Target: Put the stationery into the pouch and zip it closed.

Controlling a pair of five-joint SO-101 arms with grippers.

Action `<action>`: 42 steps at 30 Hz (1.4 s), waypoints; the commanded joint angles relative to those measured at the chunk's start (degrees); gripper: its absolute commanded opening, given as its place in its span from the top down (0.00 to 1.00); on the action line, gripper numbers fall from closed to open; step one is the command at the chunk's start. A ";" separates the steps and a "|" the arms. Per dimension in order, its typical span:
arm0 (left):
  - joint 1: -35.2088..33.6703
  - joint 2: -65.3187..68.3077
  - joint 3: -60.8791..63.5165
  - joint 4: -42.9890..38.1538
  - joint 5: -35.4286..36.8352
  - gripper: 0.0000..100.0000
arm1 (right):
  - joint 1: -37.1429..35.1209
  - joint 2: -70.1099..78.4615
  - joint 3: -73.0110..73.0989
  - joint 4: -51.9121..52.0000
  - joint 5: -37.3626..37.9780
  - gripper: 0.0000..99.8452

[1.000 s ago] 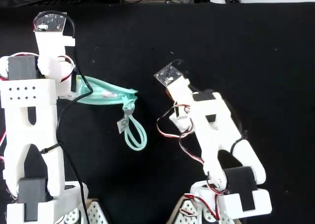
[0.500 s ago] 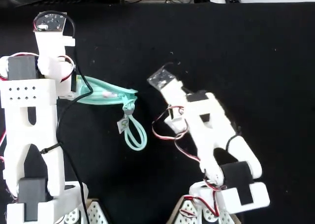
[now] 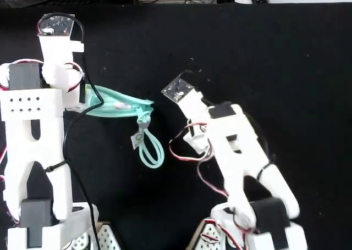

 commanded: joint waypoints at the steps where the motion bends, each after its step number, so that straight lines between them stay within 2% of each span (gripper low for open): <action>1: -0.04 0.62 1.10 0.44 -0.53 0.97 | -0.70 -2.07 -0.22 4.13 -0.18 0.81; 3: -0.04 0.62 1.19 0.44 -0.53 0.97 | -0.79 -0.66 -0.04 4.84 -0.18 0.74; 4: -0.04 0.62 1.19 0.44 -0.53 0.97 | -0.79 0.22 0.04 4.66 -0.18 0.74; 8: -0.04 0.62 1.19 0.44 -0.53 0.97 | -0.79 4.53 -1.80 4.57 -0.18 0.77; 17: -0.04 0.62 1.19 0.44 -0.53 0.97 | -1.23 13.67 -10.59 4.48 0.00 0.77; 26: -0.04 0.62 1.27 0.35 -0.62 0.97 | -11.69 14.55 -9.54 2.55 -0.09 0.79; 31: -0.04 0.62 1.27 0.35 -0.62 0.97 | -9.93 14.55 -7.52 0.70 -0.09 0.86; 38: -0.04 0.62 1.27 0.35 -0.62 0.97 | -3.25 14.55 -7.08 0.62 0.26 0.80; 42: -0.04 0.62 1.27 0.35 -0.62 0.97 | -2.90 14.55 -6.90 1.14 1.93 0.78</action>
